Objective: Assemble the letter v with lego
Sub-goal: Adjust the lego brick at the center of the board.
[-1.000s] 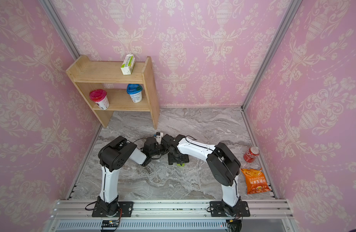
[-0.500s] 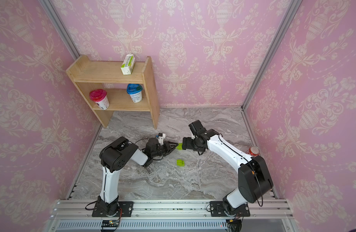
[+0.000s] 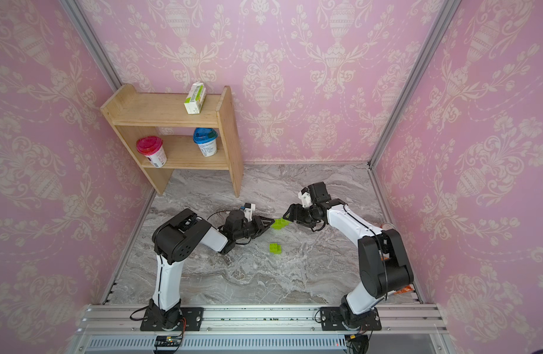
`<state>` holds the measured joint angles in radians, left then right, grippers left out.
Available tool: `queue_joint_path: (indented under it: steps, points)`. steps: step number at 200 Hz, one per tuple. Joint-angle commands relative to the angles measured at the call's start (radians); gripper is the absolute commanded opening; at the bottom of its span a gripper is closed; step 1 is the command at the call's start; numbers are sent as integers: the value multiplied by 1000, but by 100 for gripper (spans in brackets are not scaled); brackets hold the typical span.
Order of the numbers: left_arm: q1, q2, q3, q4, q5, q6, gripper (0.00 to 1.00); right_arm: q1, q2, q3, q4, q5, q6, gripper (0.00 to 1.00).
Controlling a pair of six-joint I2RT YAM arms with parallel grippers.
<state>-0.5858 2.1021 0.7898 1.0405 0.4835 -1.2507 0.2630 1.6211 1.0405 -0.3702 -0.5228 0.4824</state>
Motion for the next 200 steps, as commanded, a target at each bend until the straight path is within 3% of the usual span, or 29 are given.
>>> queue_joint_path:
  steps: [1, 88, 143, 200]
  points:
    - [-11, 4, -4, -154, -20, 35, 20, -10, 53, 10, 51, -82, 8, 71]
    - [-11, 26, 0, -133, -8, 31, 26, -12, 185, 59, 73, -133, 11, 80]
    - [-11, 37, 11, -129, 2, 34, 29, -11, 215, 84, 80, -138, 18, 68]
    - [-11, 45, 22, -134, 19, 36, 31, -11, 254, 123, 45, -138, -4, 63]
